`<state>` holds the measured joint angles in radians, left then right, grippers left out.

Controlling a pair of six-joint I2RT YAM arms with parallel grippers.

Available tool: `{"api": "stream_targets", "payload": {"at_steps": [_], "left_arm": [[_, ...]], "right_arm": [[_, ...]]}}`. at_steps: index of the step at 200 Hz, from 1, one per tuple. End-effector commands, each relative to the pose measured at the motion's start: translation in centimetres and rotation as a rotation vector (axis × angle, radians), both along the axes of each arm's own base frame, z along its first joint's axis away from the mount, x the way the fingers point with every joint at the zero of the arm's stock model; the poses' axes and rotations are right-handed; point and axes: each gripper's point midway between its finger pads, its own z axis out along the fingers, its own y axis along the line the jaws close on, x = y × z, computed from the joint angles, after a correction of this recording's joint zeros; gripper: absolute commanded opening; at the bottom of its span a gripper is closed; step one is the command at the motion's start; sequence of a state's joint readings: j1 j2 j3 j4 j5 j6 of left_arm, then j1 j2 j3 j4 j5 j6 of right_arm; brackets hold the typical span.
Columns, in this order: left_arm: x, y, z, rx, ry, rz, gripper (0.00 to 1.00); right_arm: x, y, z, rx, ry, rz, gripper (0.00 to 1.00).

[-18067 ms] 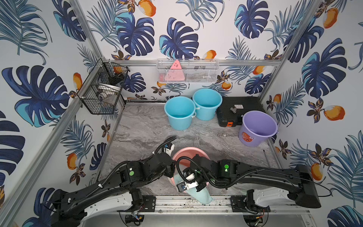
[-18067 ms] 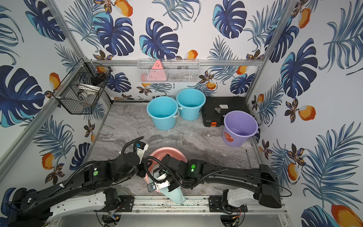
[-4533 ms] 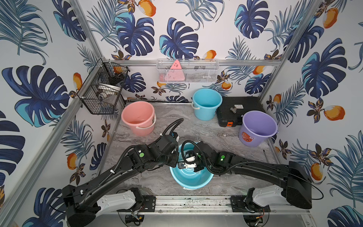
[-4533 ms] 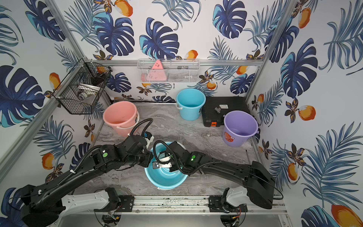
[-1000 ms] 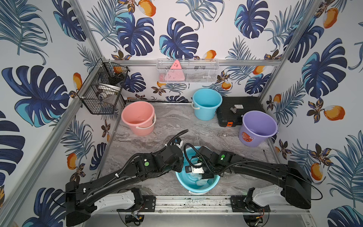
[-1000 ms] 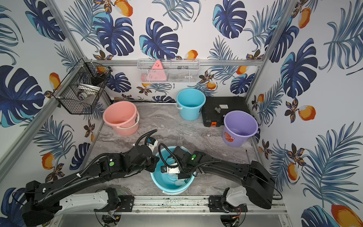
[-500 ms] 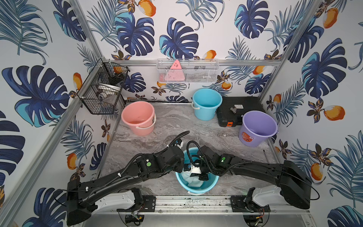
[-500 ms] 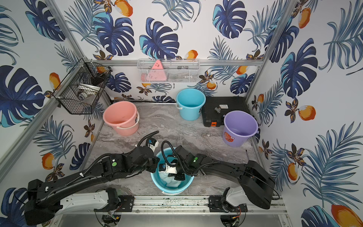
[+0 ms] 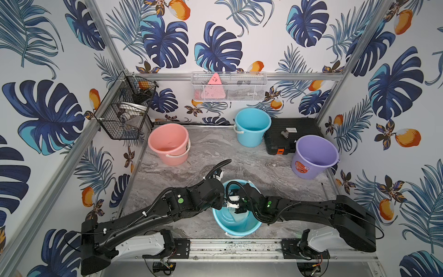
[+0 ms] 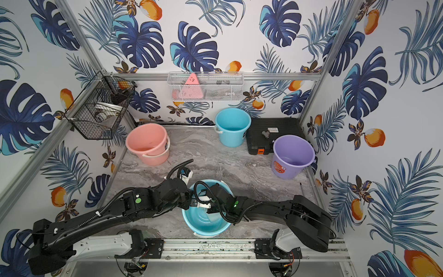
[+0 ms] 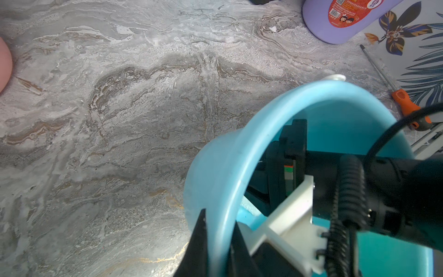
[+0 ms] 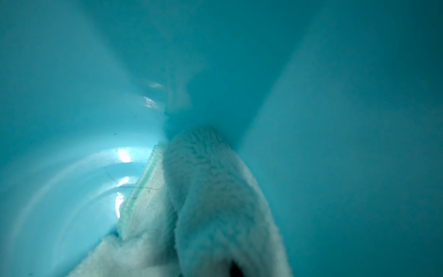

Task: Wipe the inside of the bucket with a cloth
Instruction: Wipe the dirt from the inside of the bucket.

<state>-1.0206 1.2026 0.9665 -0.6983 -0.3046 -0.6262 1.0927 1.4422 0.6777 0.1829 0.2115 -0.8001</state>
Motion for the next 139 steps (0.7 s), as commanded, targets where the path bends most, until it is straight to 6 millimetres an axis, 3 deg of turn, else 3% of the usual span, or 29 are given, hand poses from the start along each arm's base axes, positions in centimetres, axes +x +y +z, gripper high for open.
{"api": "stream_targets", "payload": {"at_steps": [1,45,92,115,139], "left_arm": [[-0.7,0.9,-0.5,0.045,0.03,0.002,0.0],[-0.7,2.1,-0.2,0.08,0.016,0.027,0.0],[-0.7,2.6,-0.1,0.104,0.007,0.032,0.0],[-0.7,2.7,-0.1,0.106,0.004,0.033,0.0],[-0.8,2.5,-0.4,0.102,0.002,0.03,0.0]], "right_arm": [[2.7,-2.4,1.2,-0.121,-0.156,-0.124,0.0],[1.0,-6.9,-0.2,-0.407,-0.085,-0.103,0.0],[-3.0,-11.6,-2.1,-0.659,0.135,-0.061,0.0],[-6.1,-12.7,-2.5,-0.702,0.312,-0.023,0.0],[-9.2,-12.5,-2.4,-0.674,0.492,0.028,0.0]]}}
